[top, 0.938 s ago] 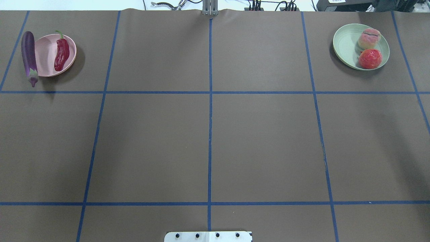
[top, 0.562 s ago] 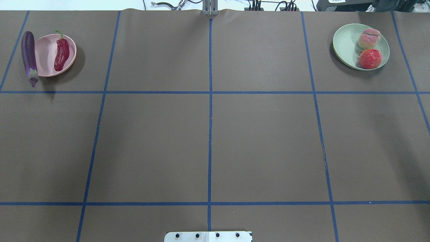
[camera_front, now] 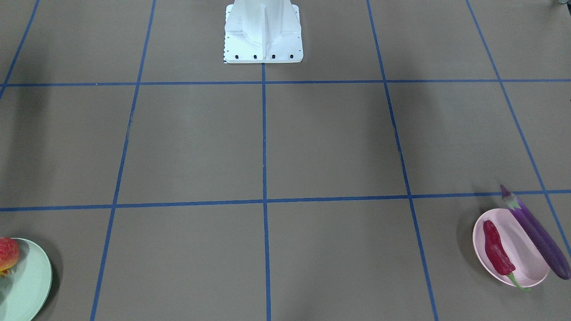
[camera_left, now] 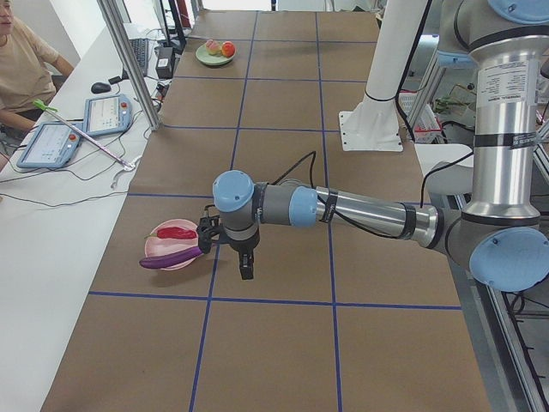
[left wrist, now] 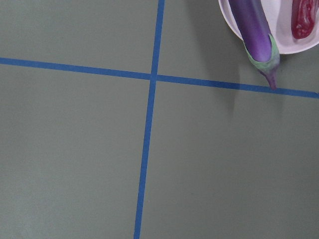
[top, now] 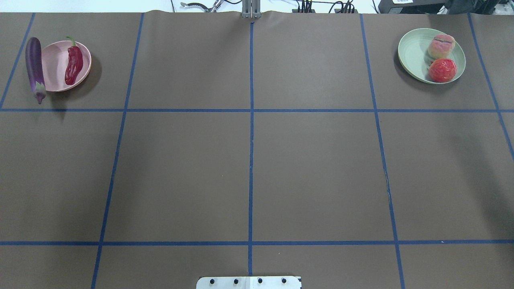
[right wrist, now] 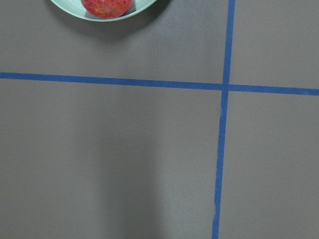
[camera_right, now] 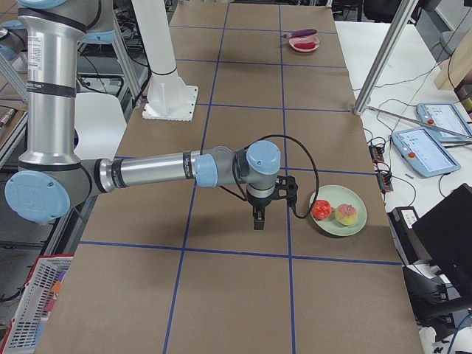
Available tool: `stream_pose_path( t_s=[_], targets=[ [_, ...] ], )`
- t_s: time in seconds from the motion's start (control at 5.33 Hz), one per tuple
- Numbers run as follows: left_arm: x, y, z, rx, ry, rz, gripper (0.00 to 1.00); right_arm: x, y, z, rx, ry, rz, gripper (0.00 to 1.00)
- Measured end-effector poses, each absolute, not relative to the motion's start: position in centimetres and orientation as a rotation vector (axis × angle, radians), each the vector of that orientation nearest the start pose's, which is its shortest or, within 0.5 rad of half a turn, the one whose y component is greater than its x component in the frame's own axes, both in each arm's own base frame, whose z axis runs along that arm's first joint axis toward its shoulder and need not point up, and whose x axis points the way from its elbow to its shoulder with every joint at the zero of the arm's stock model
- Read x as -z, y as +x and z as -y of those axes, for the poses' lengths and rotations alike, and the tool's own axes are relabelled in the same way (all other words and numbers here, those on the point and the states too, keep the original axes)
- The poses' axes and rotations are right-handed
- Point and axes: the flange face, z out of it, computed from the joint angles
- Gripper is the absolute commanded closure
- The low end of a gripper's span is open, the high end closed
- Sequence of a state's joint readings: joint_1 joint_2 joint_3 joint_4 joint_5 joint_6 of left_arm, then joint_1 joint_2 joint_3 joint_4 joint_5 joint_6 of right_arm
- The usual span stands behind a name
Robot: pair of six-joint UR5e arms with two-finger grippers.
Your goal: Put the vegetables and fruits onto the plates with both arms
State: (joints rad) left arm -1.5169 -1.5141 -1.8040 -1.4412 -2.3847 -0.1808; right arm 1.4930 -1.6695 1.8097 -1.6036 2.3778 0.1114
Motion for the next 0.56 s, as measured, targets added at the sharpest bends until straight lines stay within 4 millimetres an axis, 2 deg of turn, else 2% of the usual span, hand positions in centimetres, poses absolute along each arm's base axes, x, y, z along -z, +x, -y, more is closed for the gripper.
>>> stream_pose_path(
  t_s=[0.19,0.56],
  targets=[
    [-58.8,-3.5,46.8,0.103,-0.061,-0.813,0.0,-59.7,2.7,45.7,-0.003,0.009,0.814,0.0],
    [-60.2,-3.4,46.8,0.112,-0.085,-0.81,0.0,-60.0,2.7,46.1,-0.009,0.0,0.823,0.0]
  ],
)
